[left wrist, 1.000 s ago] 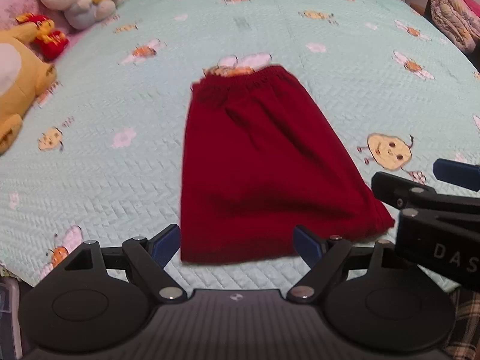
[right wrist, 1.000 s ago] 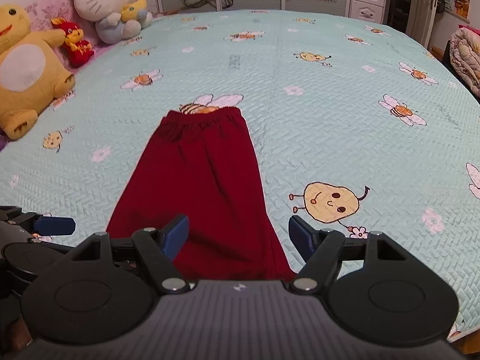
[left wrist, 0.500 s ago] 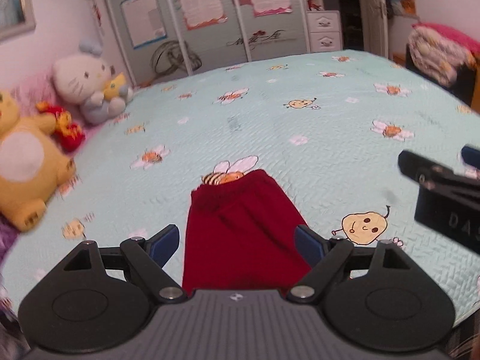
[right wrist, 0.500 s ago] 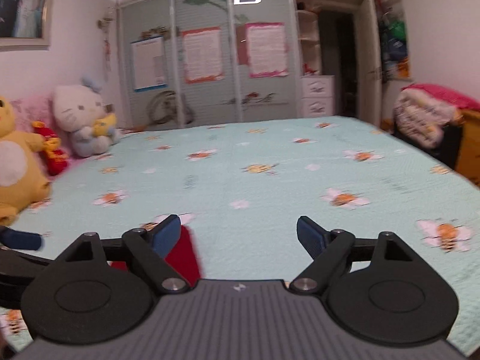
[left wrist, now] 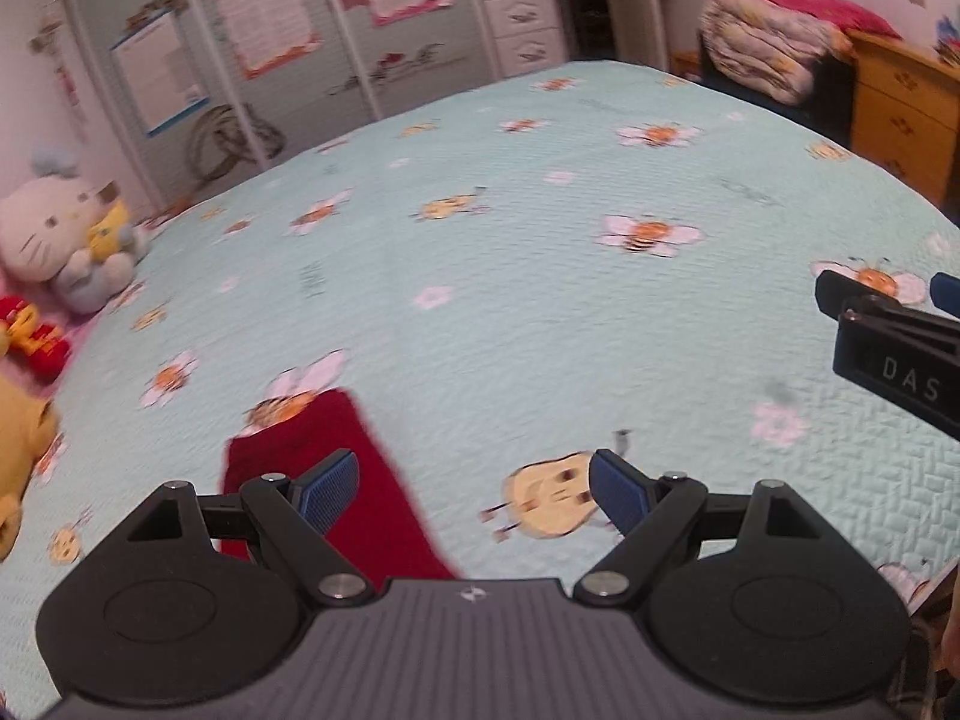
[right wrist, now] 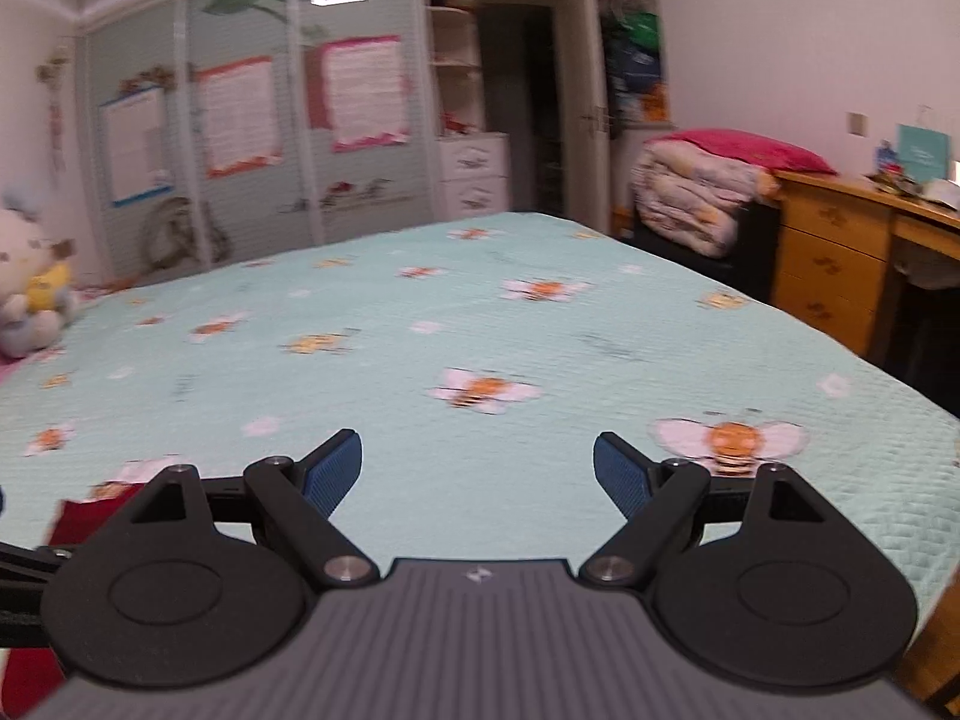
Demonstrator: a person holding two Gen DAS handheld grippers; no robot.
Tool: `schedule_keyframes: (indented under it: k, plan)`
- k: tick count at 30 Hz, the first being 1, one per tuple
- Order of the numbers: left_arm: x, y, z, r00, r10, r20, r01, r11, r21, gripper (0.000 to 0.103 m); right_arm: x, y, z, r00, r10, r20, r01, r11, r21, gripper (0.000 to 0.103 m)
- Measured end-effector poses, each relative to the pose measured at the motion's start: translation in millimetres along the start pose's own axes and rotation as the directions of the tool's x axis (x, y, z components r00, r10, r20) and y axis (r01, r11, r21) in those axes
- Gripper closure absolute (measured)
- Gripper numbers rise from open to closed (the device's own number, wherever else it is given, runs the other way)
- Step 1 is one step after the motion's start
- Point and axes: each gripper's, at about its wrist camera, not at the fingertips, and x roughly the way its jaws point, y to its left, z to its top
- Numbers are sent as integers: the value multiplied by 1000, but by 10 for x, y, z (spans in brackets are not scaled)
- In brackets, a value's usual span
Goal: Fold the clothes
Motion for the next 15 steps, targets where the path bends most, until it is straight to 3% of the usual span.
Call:
schedule_keyframes:
  k: [7, 15]
  plan:
    - [336, -721, 331, 998, -56, -1, 56, 995, 88, 16, 371, -670, -17, 994, -106, 14, 105, 991, 78, 19]
    - [823, -1451, 541, 989, -146, 8, 143, 980, 141, 16, 744, -1149, -129, 959, -279, 40, 277, 959, 53, 19]
